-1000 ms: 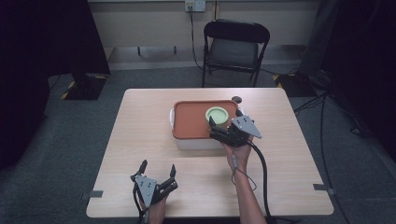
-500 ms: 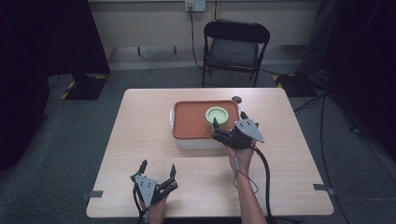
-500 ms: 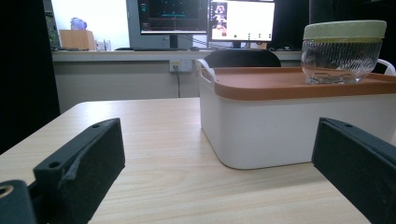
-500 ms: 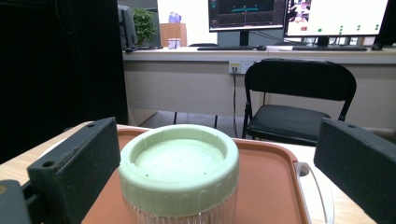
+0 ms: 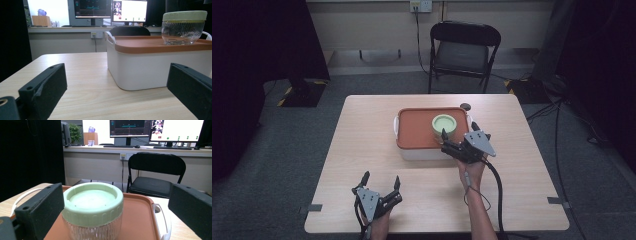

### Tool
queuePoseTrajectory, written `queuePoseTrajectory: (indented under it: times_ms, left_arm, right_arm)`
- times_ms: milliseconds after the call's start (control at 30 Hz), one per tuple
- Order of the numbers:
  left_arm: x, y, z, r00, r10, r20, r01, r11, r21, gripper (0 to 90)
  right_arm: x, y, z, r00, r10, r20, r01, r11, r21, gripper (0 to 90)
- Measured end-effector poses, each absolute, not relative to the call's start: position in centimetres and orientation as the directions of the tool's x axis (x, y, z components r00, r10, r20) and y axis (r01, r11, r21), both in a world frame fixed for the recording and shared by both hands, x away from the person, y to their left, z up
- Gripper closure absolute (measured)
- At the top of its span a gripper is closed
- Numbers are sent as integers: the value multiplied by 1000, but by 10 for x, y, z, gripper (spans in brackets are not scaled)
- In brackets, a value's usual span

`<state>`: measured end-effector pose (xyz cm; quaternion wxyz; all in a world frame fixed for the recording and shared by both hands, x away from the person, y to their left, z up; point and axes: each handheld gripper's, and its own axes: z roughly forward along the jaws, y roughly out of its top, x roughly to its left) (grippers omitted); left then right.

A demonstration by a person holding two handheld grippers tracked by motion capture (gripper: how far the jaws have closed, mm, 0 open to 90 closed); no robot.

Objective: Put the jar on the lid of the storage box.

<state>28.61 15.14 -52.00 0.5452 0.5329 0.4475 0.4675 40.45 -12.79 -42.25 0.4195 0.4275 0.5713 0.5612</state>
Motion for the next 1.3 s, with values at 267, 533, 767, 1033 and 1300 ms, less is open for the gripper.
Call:
queuePoseTrajectory:
  times_ms: [267,533,767,1033,1300]
  left_arm:
    - [286,151,-520,161,987,10,-32,-5,999,24]
    - [286,151,-520,158,987,10,-32,-5,999,25]
    - [286,151,-520,158,987,10,-33,-5,999,25]
    - [286,151,-520,158,987,10,-32,-5,999,25]
    - [286,151,-520,158,987,10,-33,-5,999,25]
  right_arm:
    - [400,-131,-421,-276,961,0,10,3,1000,0]
    - [398,-133,-417,-269,963,-2,-10,0,1000,0]
    - [393,-133,-415,-263,965,-2,-25,-5,1000,0]
    - [386,-137,-412,-255,967,-5,-47,-7,999,0]
    - [379,-140,-409,-254,967,-9,-63,-8,998,0]
